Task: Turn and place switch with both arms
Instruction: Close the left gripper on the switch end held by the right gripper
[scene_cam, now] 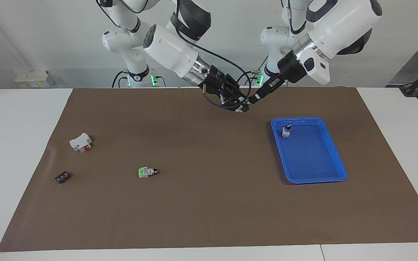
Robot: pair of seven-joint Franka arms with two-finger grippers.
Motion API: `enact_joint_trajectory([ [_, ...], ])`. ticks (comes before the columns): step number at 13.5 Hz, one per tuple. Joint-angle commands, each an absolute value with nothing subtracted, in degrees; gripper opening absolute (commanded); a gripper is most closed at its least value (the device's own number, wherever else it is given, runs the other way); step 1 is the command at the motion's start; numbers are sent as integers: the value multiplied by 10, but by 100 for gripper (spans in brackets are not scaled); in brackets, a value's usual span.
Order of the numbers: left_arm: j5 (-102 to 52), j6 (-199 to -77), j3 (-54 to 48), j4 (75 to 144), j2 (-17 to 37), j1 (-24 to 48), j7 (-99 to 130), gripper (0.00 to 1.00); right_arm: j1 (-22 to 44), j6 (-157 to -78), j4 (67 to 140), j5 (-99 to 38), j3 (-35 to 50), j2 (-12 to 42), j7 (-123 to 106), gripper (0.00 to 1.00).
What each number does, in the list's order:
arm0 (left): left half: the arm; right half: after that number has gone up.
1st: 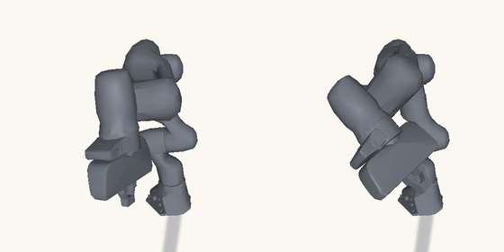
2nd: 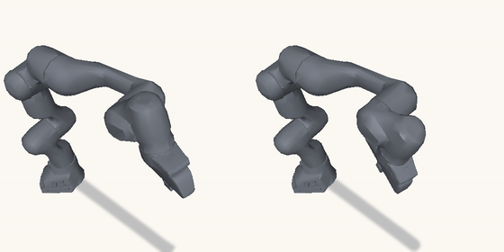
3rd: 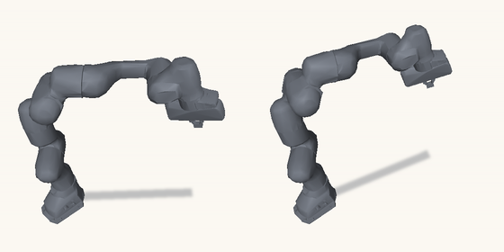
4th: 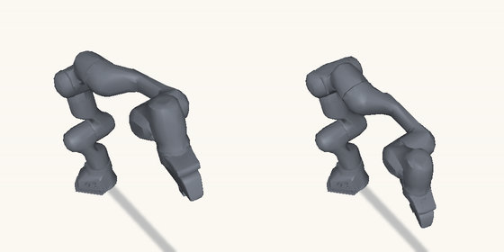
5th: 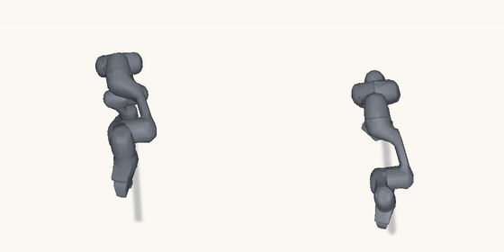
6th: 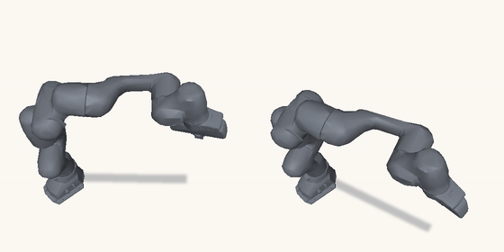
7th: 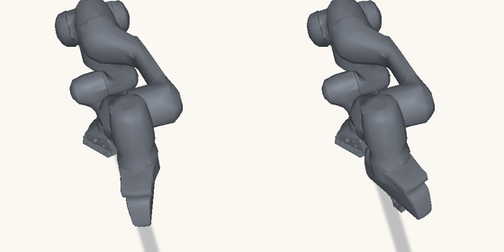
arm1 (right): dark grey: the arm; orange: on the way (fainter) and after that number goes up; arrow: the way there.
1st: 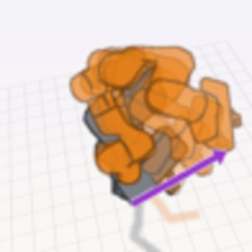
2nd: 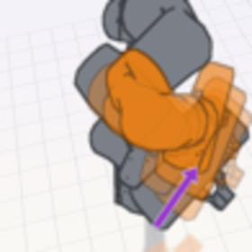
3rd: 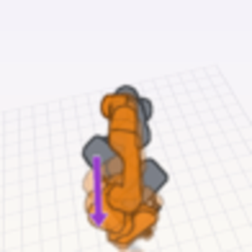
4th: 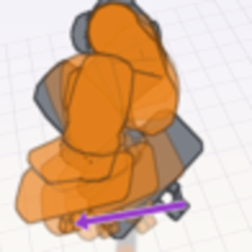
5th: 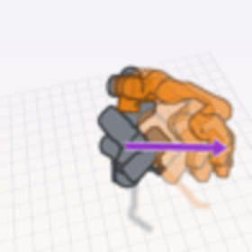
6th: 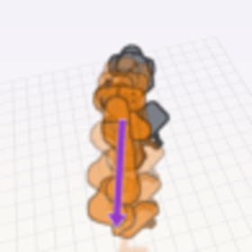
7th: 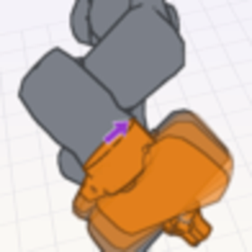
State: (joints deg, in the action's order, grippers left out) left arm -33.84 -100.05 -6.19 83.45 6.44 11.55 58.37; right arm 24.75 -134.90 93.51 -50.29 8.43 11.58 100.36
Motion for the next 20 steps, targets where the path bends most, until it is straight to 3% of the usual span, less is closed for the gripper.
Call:
enact_joint_trajectory([
  [1,-327,-1001,-62,825,68,117,573,30,242,-1338,933,-505,85,113,1015,0],
  [8,-328,-998,-64,830,63,121,544,29,242,-1338,933,-505,85,113,1015,0],
  [9,-328,-995,-64,830,63,120,538,26,242,-1338,933,-505,85,113,1015,0],
  [10,-330,-991,-66,830,63,119,533,10,242,-1338,933,-505,85,113,1015,0],
  [12,-332,-990,-65,831,62,118,517,0,242,-1338,933,-505,85,113,1015,0],
  [20,-330,-976,-58,848,41,113,358,0,241,-1338,933,-505,86,113,1015,0],
])
